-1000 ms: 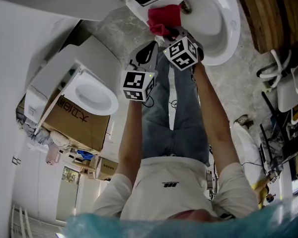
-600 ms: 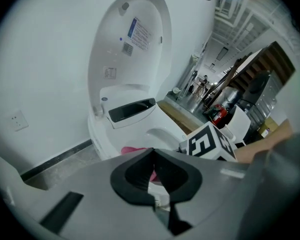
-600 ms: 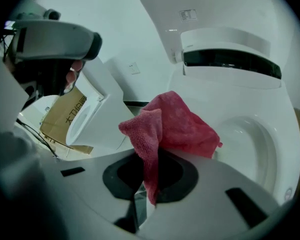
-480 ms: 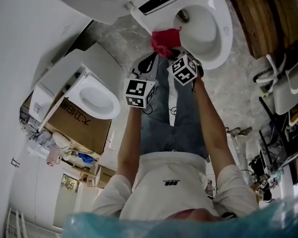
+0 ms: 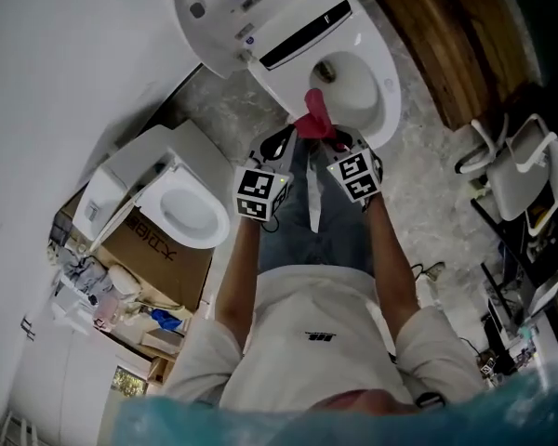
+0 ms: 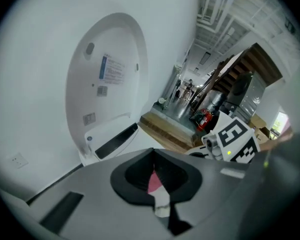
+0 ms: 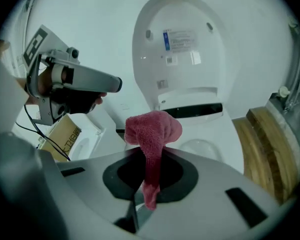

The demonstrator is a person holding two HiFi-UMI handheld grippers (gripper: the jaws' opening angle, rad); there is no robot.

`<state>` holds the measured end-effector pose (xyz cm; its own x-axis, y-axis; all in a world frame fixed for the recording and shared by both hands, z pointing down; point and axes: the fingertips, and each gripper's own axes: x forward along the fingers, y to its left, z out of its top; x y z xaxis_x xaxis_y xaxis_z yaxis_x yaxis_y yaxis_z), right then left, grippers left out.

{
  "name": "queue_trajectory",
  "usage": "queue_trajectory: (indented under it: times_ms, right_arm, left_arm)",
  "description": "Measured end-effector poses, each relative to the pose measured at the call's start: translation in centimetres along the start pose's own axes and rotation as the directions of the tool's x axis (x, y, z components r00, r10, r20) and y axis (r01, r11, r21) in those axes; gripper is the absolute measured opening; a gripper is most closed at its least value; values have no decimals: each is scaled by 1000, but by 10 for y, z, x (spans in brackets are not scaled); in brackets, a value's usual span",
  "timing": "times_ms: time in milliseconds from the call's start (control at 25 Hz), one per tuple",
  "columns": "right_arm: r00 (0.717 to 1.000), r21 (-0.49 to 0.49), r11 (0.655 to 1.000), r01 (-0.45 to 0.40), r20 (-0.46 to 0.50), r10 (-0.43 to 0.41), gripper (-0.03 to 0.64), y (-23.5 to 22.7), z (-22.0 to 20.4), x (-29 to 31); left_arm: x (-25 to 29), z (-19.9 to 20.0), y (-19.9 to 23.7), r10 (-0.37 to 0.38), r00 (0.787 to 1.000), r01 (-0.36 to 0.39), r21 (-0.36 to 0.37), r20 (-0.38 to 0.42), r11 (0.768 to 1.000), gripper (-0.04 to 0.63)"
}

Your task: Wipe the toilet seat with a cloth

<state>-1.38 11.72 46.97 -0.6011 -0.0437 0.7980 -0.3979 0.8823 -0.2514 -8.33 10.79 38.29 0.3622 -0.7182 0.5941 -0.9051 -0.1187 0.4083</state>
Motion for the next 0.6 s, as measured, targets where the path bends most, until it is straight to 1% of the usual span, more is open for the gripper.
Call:
queue_trajectory:
  times_ms: [80,160,280,360,480,600]
  right_arm:
    - [998,5,999,35,57,-36,18,-3,25,-31]
    - [990,18,997,74,122,-76,18,-8,51,-63]
    - [965,47,990,136,221,-143,18,-14,86,-112]
    - [940,68,984,165,291,-178,18,-15,110,-146]
    - [892,99,975,200,393,-223,17,-12,143,-198]
    - [847,111,963,245,459,-269,17,-6,163,-245]
  left_arm:
    - [-11,22,-13,-18,1000,18,32,18,999,11]
    - [-23,46,-26,-37,999,35,60,38,998,11]
    - [-42,81,-46,-62,995,55,97,73,994,11]
    - [-53,104,-59,-79,992,67,124,98,990,11]
    - [-68,135,-79,-116,985,93,174,130,980,11]
    - [-85,161,-103,-166,974,128,229,154,965,11]
